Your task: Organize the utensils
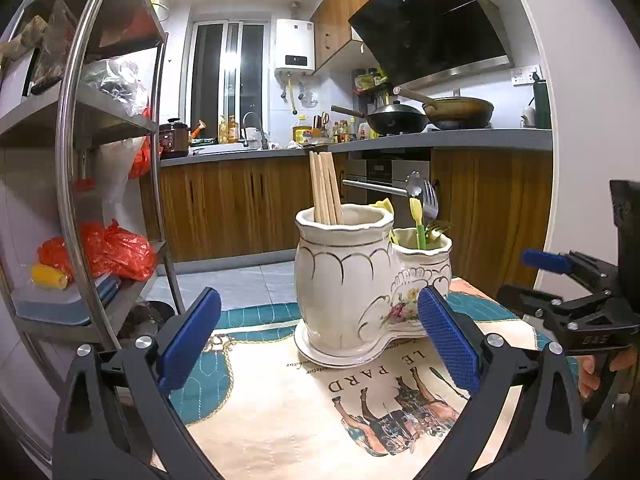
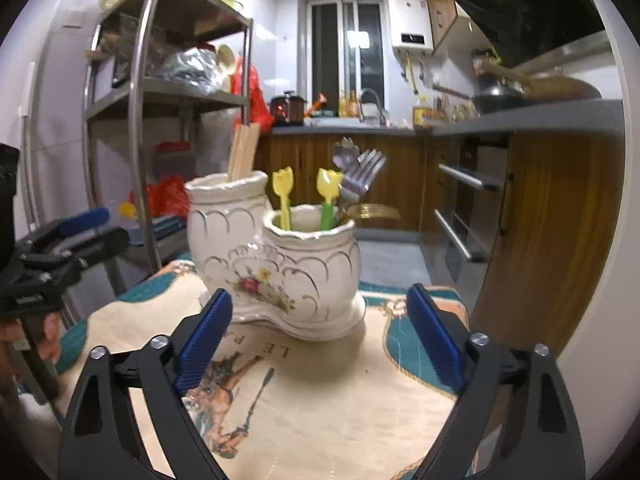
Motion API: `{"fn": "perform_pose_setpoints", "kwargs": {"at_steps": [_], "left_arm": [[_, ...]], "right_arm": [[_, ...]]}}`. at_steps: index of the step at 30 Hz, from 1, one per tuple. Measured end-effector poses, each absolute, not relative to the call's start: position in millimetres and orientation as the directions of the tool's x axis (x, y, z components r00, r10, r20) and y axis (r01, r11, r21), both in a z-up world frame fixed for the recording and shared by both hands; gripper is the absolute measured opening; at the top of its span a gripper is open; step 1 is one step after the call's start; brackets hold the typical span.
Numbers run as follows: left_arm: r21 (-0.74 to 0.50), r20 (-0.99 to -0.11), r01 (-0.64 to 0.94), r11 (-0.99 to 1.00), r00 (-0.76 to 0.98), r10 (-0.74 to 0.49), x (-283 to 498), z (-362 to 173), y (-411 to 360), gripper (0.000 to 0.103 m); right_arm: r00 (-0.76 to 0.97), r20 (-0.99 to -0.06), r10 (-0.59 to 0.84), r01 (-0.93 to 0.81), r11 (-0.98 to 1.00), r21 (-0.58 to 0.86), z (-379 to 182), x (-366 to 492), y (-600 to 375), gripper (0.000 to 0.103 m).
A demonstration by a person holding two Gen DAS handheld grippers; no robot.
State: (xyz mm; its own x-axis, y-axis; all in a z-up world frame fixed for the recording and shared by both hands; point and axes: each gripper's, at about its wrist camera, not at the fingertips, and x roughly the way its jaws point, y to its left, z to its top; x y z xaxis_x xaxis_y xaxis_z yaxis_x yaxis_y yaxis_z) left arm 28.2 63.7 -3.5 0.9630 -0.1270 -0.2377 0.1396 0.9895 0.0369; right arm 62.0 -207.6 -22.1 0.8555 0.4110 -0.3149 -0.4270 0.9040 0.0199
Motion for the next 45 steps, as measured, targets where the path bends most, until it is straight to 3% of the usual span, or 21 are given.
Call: {"fn": "perform_pose_setpoints", "kwargs": {"at_steps": [45], "left_arm": [[0.024,-0.245,0.089,0.996,0.966,-0.081,31.8,-10.4,67.5,0.097]], "right_arm": [[0.878,-0.284,0.386,-0.401,0.916,0.006,-19.0,54.4,-204.6,0.095]]}}
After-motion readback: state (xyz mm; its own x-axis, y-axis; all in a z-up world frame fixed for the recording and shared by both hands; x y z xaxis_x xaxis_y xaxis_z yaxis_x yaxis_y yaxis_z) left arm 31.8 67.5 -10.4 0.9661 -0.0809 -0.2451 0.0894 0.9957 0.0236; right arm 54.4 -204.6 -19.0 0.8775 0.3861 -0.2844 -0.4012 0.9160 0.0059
